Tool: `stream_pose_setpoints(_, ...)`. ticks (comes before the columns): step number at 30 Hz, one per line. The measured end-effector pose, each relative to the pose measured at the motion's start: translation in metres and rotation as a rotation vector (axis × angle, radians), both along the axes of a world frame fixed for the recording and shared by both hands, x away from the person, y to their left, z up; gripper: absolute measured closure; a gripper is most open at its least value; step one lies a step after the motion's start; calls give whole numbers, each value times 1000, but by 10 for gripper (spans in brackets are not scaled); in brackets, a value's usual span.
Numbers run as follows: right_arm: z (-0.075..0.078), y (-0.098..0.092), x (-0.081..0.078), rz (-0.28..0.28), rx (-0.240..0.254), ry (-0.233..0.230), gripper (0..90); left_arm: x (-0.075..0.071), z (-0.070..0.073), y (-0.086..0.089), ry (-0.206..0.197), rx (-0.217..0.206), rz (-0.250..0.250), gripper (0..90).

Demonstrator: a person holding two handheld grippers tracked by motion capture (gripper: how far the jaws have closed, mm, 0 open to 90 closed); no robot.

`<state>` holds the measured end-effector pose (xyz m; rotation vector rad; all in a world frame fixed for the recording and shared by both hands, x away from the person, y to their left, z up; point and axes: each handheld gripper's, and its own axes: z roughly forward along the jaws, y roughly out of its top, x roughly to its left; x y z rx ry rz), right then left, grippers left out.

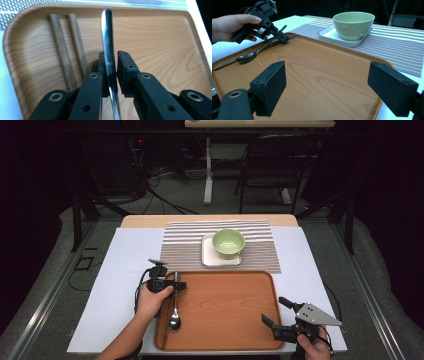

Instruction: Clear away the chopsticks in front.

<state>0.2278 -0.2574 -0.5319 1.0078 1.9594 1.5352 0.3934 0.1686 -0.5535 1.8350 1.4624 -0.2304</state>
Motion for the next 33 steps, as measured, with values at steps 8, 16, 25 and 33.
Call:
stream_pose_setpoints(8, 0, 0, 0, 1, 0, 0, 147, 8, -1, -1, -16, -9, 20, 781)
stream_pose_setpoints(16, 0, 0, 0, 1, 1, 3, 146, 19, 1, -6, -33, -11, 15, 769)
stream_pose_setpoints(25, 0, 0, 0, 1, 1, 2, 146, 32, -2, -12, -37, 0, 25, 768)
stream_pose_setpoints(33, 0, 0, 1, 1, 0, 2, 147, 35, -1, -9, -51, -8, 39, 761)
